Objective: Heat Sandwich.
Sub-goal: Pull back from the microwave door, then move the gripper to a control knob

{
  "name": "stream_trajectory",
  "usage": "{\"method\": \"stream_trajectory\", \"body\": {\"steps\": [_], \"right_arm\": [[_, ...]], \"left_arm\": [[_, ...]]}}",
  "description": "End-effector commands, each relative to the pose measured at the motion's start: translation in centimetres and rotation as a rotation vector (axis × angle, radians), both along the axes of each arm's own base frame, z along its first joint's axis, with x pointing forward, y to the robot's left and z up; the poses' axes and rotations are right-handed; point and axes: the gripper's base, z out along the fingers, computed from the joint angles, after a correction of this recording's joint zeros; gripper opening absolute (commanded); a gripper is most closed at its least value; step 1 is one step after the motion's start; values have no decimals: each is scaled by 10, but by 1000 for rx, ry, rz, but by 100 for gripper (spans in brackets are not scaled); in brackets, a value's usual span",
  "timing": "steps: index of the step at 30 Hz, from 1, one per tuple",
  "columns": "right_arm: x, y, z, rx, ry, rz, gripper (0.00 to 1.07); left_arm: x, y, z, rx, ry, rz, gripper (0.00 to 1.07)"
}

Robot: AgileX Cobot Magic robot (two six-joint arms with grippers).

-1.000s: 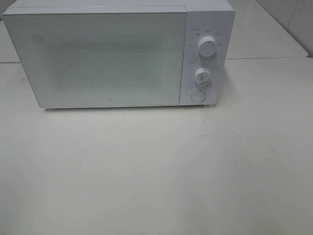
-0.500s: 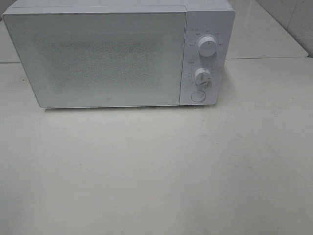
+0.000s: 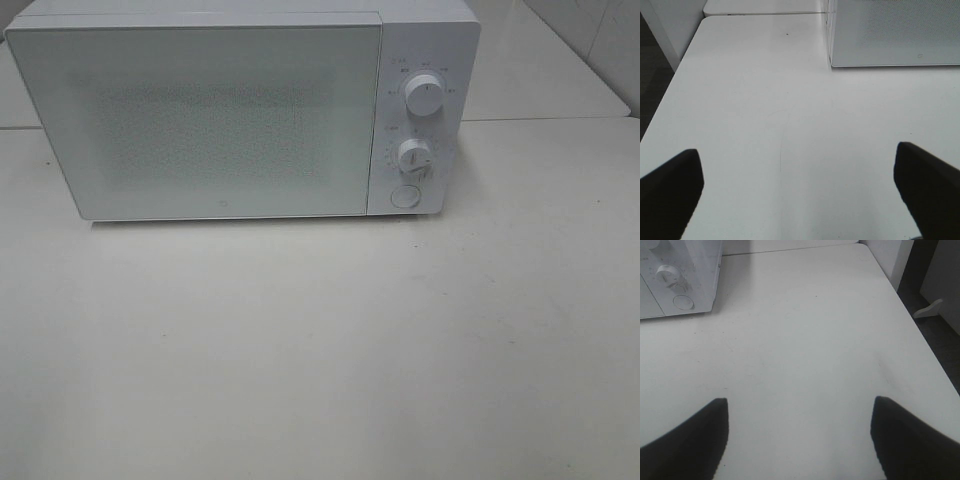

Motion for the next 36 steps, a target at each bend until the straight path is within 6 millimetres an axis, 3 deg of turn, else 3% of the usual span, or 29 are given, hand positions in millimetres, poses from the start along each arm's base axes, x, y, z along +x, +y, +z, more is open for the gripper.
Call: {"method": "stream_trajectory", "body": {"steps": [1, 36], "right_arm": [[-3, 0, 0, 1, -33, -4, 75], [-3, 0, 0, -1, -35, -2, 75]], "left_arm": [[-3, -1, 0, -13, -36, -2, 98], [-3, -1, 0, -13, -36, -2, 98]]}}
